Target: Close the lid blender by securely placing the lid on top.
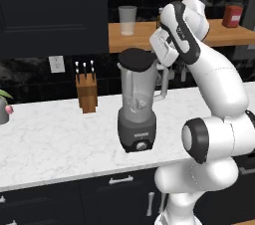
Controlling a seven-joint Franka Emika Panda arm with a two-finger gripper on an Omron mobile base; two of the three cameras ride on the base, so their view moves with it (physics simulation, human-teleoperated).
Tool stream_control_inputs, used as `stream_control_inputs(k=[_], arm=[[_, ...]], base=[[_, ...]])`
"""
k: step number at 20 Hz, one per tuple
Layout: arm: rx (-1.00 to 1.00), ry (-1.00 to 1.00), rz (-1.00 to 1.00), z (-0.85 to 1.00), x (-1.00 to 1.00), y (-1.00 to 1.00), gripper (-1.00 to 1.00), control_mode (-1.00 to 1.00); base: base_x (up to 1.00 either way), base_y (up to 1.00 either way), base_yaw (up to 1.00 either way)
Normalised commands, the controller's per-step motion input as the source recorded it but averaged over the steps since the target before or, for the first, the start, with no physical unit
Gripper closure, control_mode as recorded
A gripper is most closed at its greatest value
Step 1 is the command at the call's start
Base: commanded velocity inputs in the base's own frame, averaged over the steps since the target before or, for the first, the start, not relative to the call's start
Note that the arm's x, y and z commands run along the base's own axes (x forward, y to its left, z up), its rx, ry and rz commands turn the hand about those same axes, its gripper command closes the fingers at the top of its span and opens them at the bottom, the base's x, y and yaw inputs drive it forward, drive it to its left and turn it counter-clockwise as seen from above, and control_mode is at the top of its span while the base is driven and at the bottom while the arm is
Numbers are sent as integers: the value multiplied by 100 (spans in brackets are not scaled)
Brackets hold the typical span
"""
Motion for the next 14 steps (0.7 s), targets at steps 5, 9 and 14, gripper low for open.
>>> stream_control_inputs(k=[5,9,14], arm=[[-1,3,0,0,-35,-8,100,-100],[0,6,0,0,-39,-9,100,-100],[0,16,0,-10,-4,0,100,-100]], base=[[0,0,0],[0,0,0],[0,0,0]])
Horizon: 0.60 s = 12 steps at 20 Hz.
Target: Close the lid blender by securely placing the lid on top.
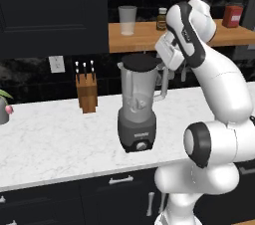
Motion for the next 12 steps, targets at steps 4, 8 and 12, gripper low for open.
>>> stream_control_inputs(k=[4,8,12], arm=[[0,13,0,-25,0,0,100,-100],[-1,2,0,-20,-10,4,100,-100],[-1,0,0,-12,-31,4,-100,-100]], base=[[0,0,0],[0,0,0],[0,0,0]])
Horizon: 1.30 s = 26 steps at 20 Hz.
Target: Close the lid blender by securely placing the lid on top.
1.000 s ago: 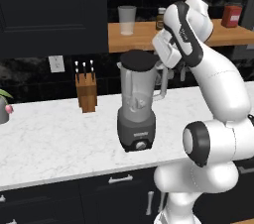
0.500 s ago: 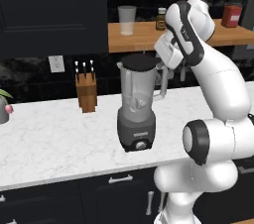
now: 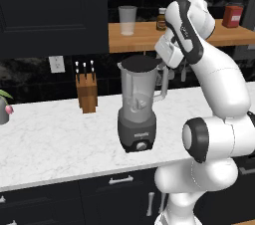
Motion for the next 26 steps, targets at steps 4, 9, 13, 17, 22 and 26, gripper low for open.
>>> stream_control_inputs(k=[4,9,13,17,22,26], arm=[[0,0,0,0,-24,1,-100,-100],[0,-2,0,4,-19,0,-100,-100],[-2,-12,0,38,-11,0,-100,-100],[-3,-19,0,47,-14,0,-100,-100],[-2,-2,2,0,0,0,-100,-100],[0,-13,1,17,-34,-1,-100,-100]], base=[[0,0,0],[0,0,0],[0,0,0],[0,0,0],[0,0,0],[0,0,0]])
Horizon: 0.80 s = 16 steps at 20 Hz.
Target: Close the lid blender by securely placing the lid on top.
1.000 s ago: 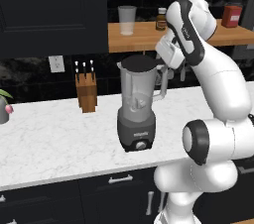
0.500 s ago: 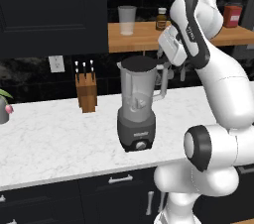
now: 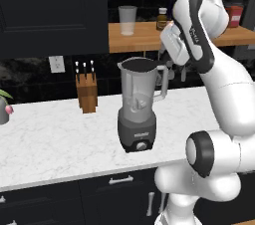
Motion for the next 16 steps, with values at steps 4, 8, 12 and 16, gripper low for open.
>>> stream_control_inputs(k=[4,8,12,16], arm=[[0,-23,0,11,-100,-18,-100,-100],[0,-16,0,-3,-100,-27,-100,-100],[0,-12,0,-19,-93,-44,-100,-100],[0,-3,0,-30,-37,-49,-100,-100]], base=[[0,0,0],[0,0,0],[0,0,0],[0,0,0]])
